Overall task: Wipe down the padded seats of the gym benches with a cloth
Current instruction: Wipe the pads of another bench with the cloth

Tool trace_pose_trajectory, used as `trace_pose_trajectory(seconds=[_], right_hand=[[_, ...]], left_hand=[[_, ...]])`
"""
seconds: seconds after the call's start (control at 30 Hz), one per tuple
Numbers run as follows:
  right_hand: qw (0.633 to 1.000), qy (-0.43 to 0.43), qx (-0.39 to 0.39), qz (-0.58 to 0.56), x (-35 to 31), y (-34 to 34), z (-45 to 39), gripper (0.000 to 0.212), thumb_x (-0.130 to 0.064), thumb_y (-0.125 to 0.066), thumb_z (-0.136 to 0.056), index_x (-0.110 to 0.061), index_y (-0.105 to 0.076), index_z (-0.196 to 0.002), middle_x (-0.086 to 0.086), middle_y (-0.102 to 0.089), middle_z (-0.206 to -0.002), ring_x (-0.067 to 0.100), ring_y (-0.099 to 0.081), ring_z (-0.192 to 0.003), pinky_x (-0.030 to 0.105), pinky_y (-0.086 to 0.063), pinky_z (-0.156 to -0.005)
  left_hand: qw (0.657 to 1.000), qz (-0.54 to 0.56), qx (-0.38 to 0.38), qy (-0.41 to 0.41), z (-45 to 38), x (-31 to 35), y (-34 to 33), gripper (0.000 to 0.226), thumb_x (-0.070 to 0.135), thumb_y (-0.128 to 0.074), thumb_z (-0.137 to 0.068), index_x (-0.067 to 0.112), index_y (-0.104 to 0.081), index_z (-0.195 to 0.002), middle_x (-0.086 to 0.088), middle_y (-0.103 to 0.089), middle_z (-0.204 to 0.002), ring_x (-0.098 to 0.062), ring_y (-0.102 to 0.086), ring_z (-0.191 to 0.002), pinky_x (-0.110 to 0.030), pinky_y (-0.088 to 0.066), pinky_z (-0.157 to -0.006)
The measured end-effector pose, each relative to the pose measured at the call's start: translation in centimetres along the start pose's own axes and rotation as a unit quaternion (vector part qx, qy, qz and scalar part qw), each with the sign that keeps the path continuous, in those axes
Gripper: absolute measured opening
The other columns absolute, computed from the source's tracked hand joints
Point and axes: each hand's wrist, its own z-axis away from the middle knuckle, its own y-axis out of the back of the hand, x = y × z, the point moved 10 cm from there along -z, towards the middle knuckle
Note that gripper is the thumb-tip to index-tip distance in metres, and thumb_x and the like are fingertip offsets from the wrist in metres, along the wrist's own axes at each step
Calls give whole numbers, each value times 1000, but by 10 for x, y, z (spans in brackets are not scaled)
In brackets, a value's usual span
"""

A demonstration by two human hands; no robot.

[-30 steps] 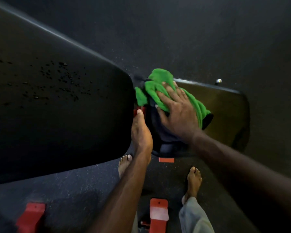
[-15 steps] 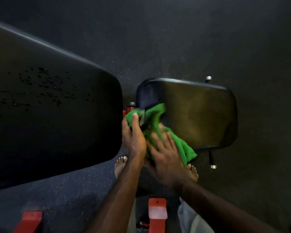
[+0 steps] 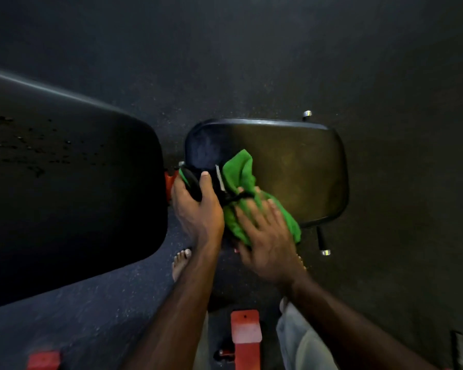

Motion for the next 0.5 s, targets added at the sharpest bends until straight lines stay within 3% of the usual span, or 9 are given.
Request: trace_pose_trajectory(seconds=[0.07, 0.17, 0.23, 0.27, 0.33, 0.4, 0.43, 0.5], right_hand=[[990, -135, 40, 20, 57, 16, 12, 75, -34, -59, -88, -15, -38, -158, 12, -23, -169, 34, -22, -156, 51, -16, -127], [925, -360, 124, 2, 92, 28, 40, 73, -34, -47, -89, -6, -38, -156, 22, -30, -164, 43, -32, -150, 57, -22, -124], [926, -353, 133, -1, 69, 24, 24, 63, -34, -51, -89, -1, -52, -143, 28, -48, -149, 49, -45, -139, 63, -32, -116], [953, -285, 105, -12, 49, 16, 9, 59, -35, -53, -91, -3, -54, -140, 26, -51, -147, 46, -45, -138, 62, -34, -116], [995, -87, 24, -34, 19, 9, -11, 62, -37, -60, -92, -9, -50, -147, 19, -42, -156, 40, -33, -149, 57, -24, -124], [1000, -7, 14, -20, 40, 20, -17, 69, -35, -68, -84, -11, -51, -146, 16, -43, -158, 39, -34, -149, 52, -19, -126], [998, -53, 31, -3, 66, 28, -15, 69, -34, -68, -80, -11, -53, -144, 16, -45, -156, 39, -38, -146, 53, -21, -125], [965, -248, 85, 10, 117, 45, 3, 71, -36, -57, -82, -12, -49, -148, 16, -41, -159, 39, -40, -144, 55, -26, -123]], left_hand=[[1000, -1, -9, -24, -1, 8, -4, 71, 60, -52, -85, 18, -57, -142, -1, -60, -142, -14, -53, -134, -40, -41, -115], [998, -9, -22, -62, -4, 17, -13, 69, 57, -53, -86, 18, -57, -143, -1, -56, -147, -14, -48, -139, -42, -38, -118], [993, -39, -21, -109, 2, 29, -24, 64, 53, -54, -89, 16, -58, -142, -3, -53, -150, -18, -44, -143, -44, -35, -119], [990, -45, -23, -131, 8, 35, -30, 60, 48, -56, -91, 16, -59, -141, -4, -52, -151, -19, -42, -144, -44, -33, -120], [985, -43, -35, -162, 22, 47, -47, 50, 38, -60, -94, 15, -61, -139, -4, -52, -151, -19, -43, -144, -39, -33, -120], [980, -41, -52, -187, 30, 56, -60, 45, 32, -61, -96, 15, -63, -137, -5, -54, -149, -18, -46, -142, -37, -35, -119], [978, -40, -64, -193, 32, 59, -64, 45, 33, -61, -95, 16, -63, -137, -4, -54, -149, -18, -46, -142, -38, -35, -118], [976, -50, -84, -196, 29, 61, -69, 47, 35, -60, -94, 19, -62, -139, 0, -50, -152, -16, -43, -143, -42, -36, -118]])
